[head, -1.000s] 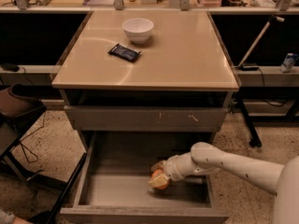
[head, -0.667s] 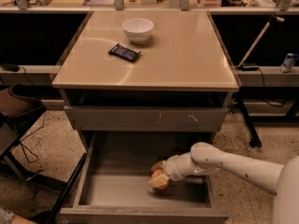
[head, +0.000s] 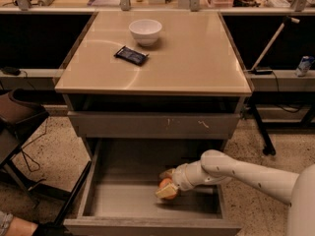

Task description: Place orange into middle drawer

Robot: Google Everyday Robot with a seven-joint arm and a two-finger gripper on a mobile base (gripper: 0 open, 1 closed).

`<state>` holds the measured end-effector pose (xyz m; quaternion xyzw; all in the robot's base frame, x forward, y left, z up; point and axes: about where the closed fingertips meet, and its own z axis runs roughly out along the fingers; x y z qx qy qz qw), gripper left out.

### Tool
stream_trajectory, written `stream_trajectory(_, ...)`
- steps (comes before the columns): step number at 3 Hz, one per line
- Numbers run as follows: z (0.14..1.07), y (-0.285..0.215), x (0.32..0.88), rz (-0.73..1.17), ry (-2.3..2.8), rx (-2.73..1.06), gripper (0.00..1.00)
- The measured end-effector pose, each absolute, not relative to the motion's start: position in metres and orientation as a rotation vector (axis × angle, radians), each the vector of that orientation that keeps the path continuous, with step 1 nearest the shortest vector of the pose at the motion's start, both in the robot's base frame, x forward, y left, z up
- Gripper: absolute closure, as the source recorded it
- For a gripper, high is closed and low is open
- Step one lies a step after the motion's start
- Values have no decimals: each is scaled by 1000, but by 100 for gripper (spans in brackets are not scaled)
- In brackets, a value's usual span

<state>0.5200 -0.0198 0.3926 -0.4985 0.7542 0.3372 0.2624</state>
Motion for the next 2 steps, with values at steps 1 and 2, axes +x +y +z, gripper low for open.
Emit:
stream_trajectory(1, 393, -20, 520, 912, 2040, -1349, 0)
stream_trajectory(2, 393, -20, 520, 912, 2040, -1349, 0)
